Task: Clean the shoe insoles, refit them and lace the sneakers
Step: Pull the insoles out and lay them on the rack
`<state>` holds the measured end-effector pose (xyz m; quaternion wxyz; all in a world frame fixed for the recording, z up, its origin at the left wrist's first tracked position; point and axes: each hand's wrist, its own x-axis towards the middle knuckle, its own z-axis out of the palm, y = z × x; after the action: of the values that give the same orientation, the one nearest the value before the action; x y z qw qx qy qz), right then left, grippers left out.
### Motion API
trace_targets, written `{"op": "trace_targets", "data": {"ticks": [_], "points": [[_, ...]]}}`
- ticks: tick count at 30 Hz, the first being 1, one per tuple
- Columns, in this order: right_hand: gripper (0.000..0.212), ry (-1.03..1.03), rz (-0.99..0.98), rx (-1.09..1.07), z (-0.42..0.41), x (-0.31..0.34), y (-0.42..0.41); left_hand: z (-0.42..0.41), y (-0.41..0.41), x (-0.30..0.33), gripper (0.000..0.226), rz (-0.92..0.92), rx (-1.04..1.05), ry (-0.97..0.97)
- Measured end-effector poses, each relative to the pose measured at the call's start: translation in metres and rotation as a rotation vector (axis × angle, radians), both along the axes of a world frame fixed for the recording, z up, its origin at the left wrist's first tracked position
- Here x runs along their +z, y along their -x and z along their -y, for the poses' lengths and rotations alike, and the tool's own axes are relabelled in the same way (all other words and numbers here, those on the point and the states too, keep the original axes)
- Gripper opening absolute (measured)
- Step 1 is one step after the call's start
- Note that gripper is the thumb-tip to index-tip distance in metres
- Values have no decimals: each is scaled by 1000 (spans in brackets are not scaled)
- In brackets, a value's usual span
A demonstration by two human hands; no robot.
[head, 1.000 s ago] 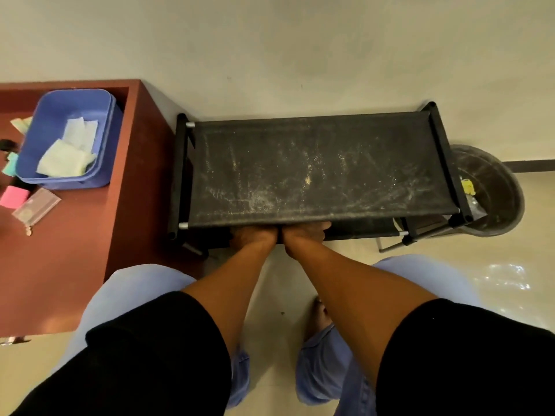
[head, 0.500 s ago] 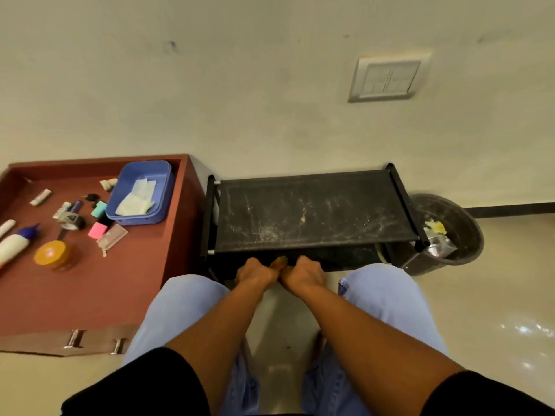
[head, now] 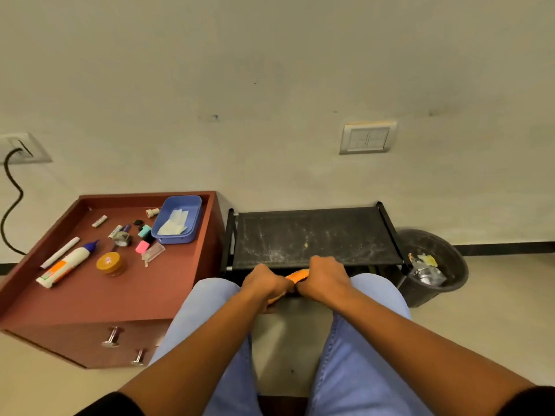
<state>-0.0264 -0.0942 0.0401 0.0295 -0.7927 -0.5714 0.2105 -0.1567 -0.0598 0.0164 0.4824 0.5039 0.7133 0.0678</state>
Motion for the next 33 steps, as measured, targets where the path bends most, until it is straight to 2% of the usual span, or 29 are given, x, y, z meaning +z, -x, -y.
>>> {"op": "trace_targets", "data": {"ticks": [1, 4, 6, 11, 15, 19, 21, 27, 33], "points": [[30, -17, 5, 2, 2, 9, 0, 2, 2, 6, 63, 22, 16, -34], [25, -105, 7, 7, 4, 31, 0, 6, 11, 24, 33, 61, 57, -136], [19, -156, 1, 32, 5, 41, 1, 4, 17, 30, 25, 88, 85, -190], [16, -233, -30, 45, -5, 52, -3, -11, 26, 32, 29, 88, 98, -373], [26, -312, -99, 7, -27, 35, -7, -28, 22, 23, 30, 70, 129, -445], [51, -378, -129, -76, -52, 7, -8, -52, 13, 6, 34, 25, 164, -471], [56, -385, -126, -127, -66, -9, -9, -66, 8, -7, 34, 2, 187, -465], [52, -390, -116, -219, -105, -59, -14, -97, -5, -46, 30, -98, 210, -480], [50, -417, -95, -268, -135, -93, -18, -119, -14, -76, 24, -198, 151, -623]]}}
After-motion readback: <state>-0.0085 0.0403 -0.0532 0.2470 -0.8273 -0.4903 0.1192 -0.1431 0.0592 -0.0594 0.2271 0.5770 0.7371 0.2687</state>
